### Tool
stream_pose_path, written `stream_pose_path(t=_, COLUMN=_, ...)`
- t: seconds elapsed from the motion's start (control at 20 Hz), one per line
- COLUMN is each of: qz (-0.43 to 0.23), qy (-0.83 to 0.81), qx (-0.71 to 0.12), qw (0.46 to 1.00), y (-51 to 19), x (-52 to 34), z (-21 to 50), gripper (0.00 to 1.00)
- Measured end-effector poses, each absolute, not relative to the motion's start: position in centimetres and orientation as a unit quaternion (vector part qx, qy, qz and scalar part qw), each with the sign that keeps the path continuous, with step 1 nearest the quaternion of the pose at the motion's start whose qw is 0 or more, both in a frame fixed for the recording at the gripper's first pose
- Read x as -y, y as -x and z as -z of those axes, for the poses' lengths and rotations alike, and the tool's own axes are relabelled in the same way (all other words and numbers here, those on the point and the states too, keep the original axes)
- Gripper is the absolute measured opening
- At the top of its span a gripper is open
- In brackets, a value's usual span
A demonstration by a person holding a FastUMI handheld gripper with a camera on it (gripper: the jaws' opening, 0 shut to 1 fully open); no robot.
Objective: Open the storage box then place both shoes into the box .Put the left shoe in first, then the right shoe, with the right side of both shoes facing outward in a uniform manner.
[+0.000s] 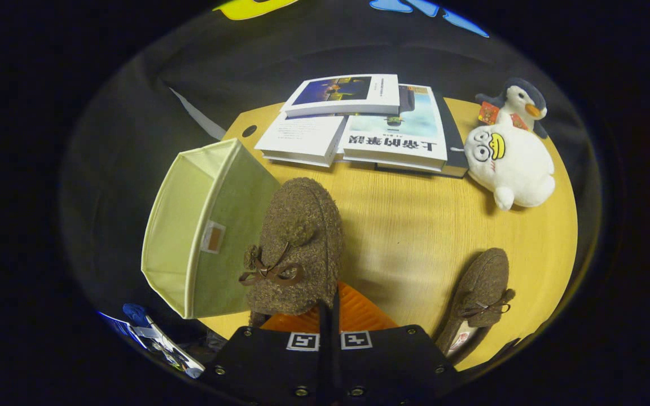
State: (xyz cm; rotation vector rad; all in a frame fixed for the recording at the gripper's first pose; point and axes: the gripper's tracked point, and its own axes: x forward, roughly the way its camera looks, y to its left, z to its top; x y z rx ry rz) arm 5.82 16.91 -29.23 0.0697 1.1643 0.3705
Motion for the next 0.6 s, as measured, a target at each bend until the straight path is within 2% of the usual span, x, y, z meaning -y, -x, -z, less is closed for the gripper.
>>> stream_pose_path(t=0.3, qz=-0.211, qy=-0.047, qx=-0.523, qw=0.824, y=-6.5, x=-20.1, z=23.0, gripper=0.00)
stream_pose_path(t=0.6, qz=-0.240, qy=-0.060, qx=-0.525, qw=0.815, y=-7.4, x=-24.2, z=20.4, gripper=0.00)
